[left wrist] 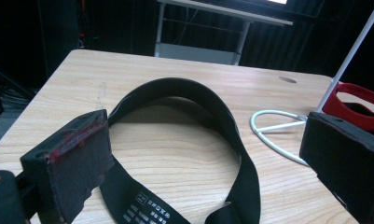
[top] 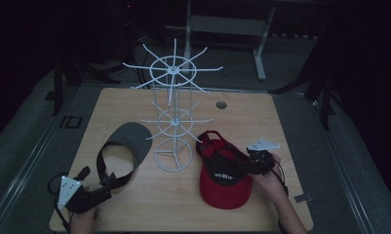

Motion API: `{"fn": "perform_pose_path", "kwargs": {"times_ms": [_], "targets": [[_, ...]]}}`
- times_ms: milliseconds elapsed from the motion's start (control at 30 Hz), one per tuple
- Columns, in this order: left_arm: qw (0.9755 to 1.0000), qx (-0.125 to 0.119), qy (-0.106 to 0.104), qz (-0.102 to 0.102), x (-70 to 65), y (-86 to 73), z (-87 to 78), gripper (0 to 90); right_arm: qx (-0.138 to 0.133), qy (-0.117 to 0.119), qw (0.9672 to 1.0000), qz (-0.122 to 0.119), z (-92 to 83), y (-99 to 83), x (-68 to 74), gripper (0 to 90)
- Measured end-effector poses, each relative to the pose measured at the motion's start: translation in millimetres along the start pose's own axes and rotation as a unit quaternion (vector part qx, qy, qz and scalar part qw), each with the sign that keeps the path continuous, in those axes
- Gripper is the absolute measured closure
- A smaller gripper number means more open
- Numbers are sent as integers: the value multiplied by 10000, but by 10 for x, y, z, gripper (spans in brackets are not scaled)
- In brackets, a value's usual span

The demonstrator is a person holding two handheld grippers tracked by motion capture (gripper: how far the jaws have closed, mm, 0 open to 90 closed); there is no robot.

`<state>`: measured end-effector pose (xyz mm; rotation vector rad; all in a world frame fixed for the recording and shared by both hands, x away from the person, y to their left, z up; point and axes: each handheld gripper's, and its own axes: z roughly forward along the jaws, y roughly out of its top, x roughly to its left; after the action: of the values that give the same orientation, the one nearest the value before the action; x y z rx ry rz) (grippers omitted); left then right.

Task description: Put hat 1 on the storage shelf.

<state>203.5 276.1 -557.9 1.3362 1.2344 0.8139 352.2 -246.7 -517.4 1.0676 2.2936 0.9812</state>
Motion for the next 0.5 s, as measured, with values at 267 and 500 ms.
{"fn": "perform_pose_path", "kwargs": {"times_ms": [267,500], "targets": [[10000,44,-56,10,-4,-3,7,27,354,-36,9985,-416,252,46,75,300],[10000,41,-37,-4,1,-4,5,27,617,-163,9965,-532,404,5,92,413]]}}
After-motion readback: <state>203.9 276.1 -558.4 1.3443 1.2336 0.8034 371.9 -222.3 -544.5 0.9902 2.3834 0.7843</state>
